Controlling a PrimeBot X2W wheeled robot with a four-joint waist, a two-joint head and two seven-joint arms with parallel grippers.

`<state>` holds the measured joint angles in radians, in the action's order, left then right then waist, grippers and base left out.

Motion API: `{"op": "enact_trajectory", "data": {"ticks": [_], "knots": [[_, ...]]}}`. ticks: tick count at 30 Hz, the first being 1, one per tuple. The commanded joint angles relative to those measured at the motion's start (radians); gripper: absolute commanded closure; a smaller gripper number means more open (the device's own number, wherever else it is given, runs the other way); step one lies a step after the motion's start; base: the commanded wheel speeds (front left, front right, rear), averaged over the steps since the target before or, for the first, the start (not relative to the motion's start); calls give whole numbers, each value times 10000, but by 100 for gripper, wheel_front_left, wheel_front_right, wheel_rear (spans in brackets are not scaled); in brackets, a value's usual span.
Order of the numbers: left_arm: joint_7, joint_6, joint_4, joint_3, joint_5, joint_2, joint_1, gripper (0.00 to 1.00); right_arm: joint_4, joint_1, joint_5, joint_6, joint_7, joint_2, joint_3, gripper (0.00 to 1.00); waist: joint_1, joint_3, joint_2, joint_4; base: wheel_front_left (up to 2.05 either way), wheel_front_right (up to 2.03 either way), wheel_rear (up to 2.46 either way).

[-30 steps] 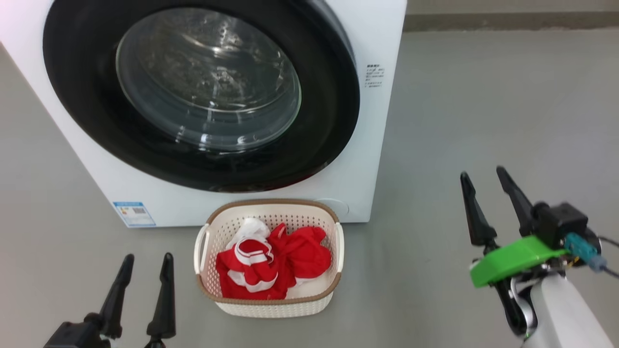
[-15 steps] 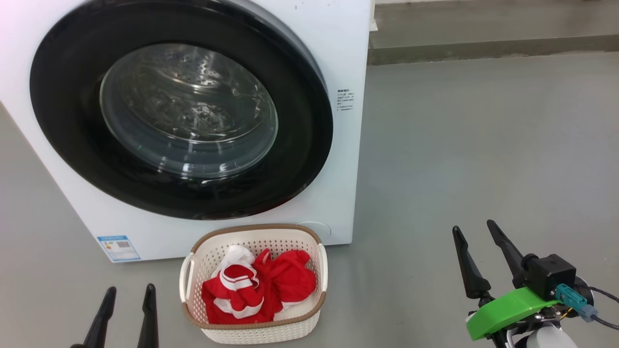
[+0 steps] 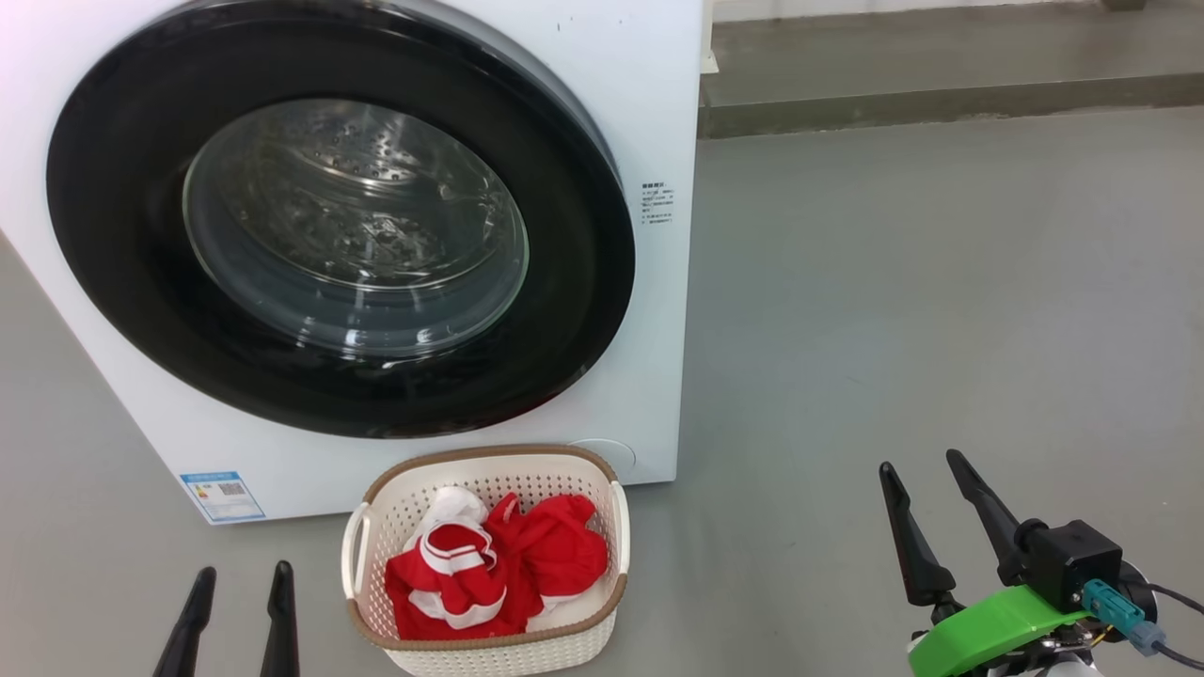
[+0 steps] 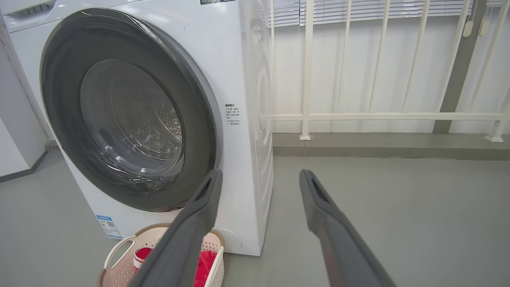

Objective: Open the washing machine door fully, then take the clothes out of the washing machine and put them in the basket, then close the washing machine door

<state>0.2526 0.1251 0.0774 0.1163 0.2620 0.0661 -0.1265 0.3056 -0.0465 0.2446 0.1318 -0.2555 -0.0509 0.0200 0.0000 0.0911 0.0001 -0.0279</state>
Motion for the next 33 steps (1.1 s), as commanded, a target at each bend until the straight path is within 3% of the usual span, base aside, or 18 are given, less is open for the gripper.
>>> {"op": "enact_trajectory", "data": {"ticks": [1, 6, 7, 14, 18, 23, 33], "knots": [[92, 54, -313, 367, -69, 107, 228, 0, -284, -219, -95, -11, -63, -8, 286, 0, 0, -10, -1, 0, 0, 0, 0], [92, 54, -467, 423, 41, 73, 254, 0, -303, -282, -125, -11, -63, -5, 434, 0, 0, -72, -1, -25, 0, 0, 0], [-3, -6, -130, 69, 38, -14, 6, 100, 27, 20, -58, 0, 0, 11, 224, 100, 0, -68, -1, -24, 0, 0, 0], [-149, -14, 584, 17, 296, -276, 38, 100, 643, 373, 214, 0, 86, 58, 215, 100, 1, -81, -1, -21, 0, 0, 0], [-270, -12, 606, 20, 728, -272, 107, 100, 586, 349, 653, -1, 208, 57, 159, 100, 22, -93, -1, -10, 0, 0, 0], [-406, -9, 646, 9, 1267, -267, 191, 100, 531, 317, 1201, -1, 352, 54, 99, 100, 1, -145, -1, 3, 0, 0, 0], [-685, -3, 733, -1, 2344, -257, 381, 100, 429, 233, 2299, -2, 642, 50, -24, 100, 0, -219, -1, 27, 0, 0, 0]]}}
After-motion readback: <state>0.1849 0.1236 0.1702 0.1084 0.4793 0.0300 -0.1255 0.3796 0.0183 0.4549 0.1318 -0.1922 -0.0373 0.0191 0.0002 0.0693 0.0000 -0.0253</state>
